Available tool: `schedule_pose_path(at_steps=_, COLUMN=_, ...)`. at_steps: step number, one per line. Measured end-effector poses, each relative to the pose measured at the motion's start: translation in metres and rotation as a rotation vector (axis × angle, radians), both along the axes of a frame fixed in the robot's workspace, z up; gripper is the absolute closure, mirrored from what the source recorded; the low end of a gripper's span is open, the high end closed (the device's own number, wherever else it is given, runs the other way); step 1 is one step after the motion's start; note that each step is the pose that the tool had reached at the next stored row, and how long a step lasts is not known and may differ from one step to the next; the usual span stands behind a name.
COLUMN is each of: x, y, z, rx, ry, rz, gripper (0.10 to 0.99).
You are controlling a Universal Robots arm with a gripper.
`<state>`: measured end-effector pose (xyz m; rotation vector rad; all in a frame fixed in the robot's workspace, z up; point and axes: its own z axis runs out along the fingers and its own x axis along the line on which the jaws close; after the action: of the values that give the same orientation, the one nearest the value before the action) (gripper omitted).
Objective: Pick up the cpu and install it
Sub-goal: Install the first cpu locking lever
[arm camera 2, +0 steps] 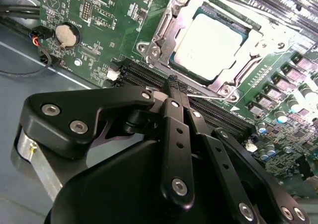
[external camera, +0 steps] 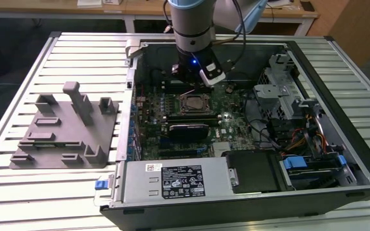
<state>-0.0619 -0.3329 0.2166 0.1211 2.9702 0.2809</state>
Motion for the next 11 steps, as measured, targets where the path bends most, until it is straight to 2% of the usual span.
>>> schedule_pose_path(at_steps=7, x=-0.0003, y=0.0031, z=-0.0012, rx=0.0, ry=-0.0006, rz=0.0, gripper=0.98)
schedule_pose_path(at_steps=11, x=-0.0006, y=0.0044, z=-0.0036, rx=0.0, ry=-0.0066, rz=0.0, gripper=0.98)
